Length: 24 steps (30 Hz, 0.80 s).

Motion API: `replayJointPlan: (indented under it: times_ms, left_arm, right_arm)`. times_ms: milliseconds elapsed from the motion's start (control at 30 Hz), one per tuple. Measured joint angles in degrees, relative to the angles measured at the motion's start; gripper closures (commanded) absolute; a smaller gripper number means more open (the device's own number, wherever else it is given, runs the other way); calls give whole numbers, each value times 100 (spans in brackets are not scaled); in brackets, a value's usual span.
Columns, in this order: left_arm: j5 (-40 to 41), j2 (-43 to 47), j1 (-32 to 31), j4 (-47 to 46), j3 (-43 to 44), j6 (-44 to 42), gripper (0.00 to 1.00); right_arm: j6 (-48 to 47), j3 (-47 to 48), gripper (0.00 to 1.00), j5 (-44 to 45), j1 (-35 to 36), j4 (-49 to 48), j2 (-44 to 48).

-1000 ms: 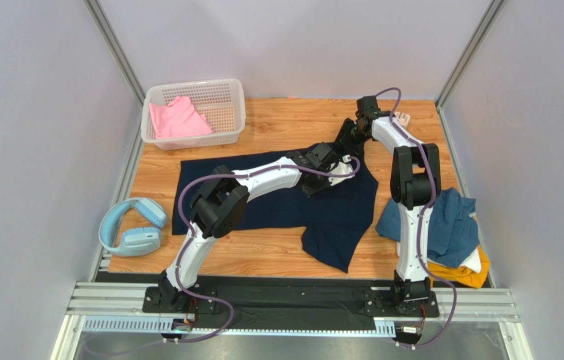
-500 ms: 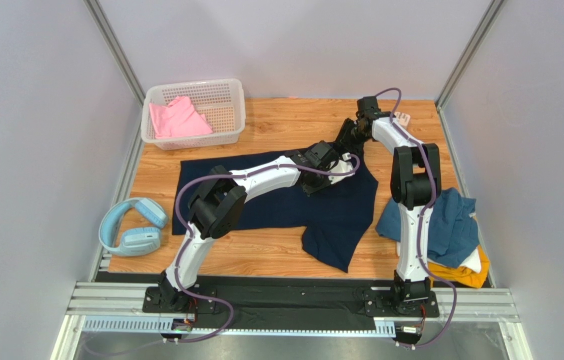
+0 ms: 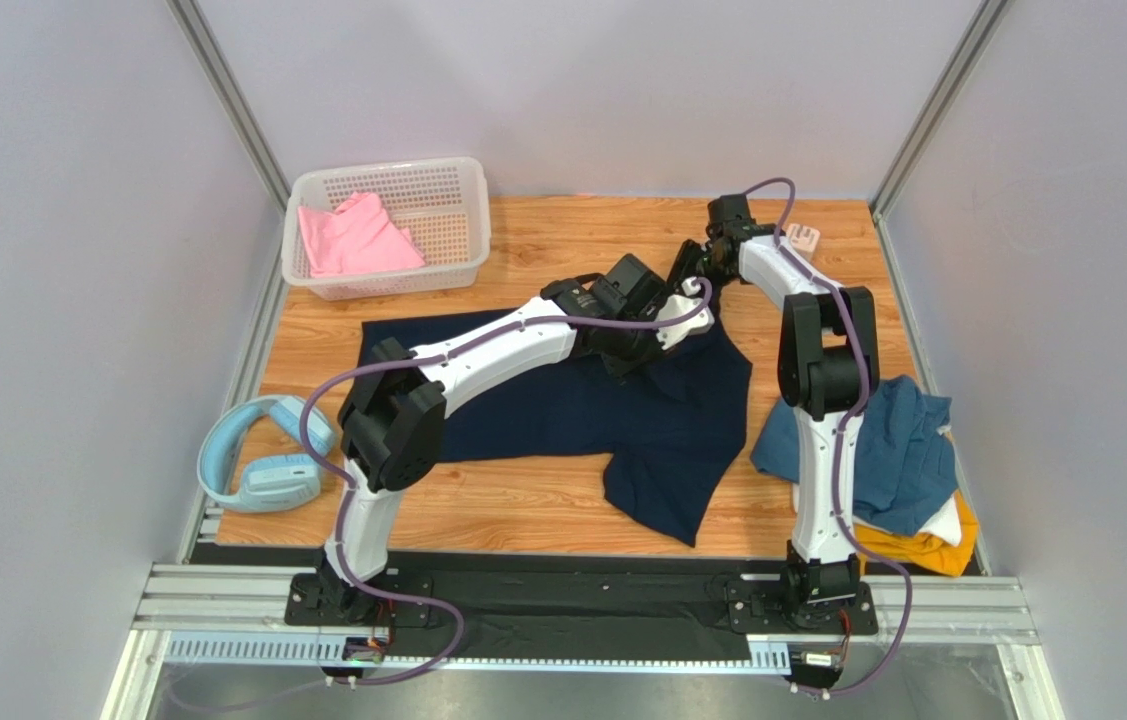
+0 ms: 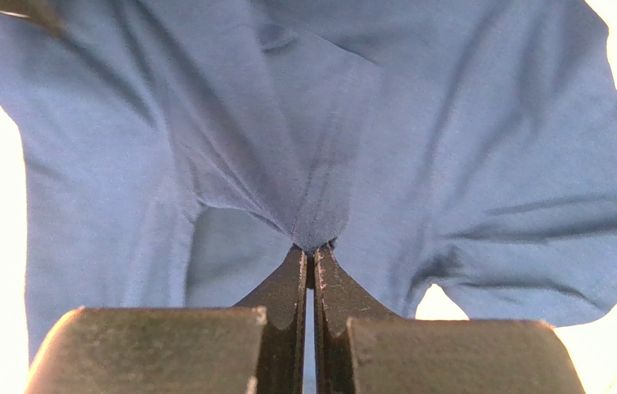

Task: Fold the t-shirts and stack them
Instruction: Fold the flattened tshirt in 1/3 of the way

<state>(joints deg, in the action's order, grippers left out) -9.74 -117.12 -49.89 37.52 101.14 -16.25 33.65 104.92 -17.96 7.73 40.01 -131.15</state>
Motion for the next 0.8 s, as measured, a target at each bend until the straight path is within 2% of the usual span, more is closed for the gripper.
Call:
replayJointPlan:
  times_ms: [100, 133, 233, 300, 367, 500, 600, 800]
  left_arm:
    - [-345, 0, 4, 254, -4, 7, 91]
    - [-511, 0, 7, 343, -4, -4, 79]
    - [-1027, 4, 4, 704, -15, -74, 62]
    - [-1303, 48, -28, 914, -118, -125, 58]
    - [-1478, 133, -44, 1088, -339, -197, 47]
    - [-1513, 476, 33, 1222, -916, -308, 45]
    - [-1373, 918, 348, 1161, -1259, -321, 45]
    - [-568, 1803, 1827, 446, -1932, -494, 48]
  right_arm:
    - [0, -9, 49, -66, 11, 35, 0]
    - [2, -11, 49, -83, 9, 59, 0]
    - [-2, -11, 49, -98, 9, 76, 0]
    - [-2, -11, 49, -76, 2, 55, 0]
    - [-2, -11, 49, -42, -2, 46, 0]
    - [-7, -11, 50, 79, -4, 48, 7]
    - [-17, -11, 50, 219, -33, 55, 22]
    - [-22, -9, 50, 400, -254, 61, 35]
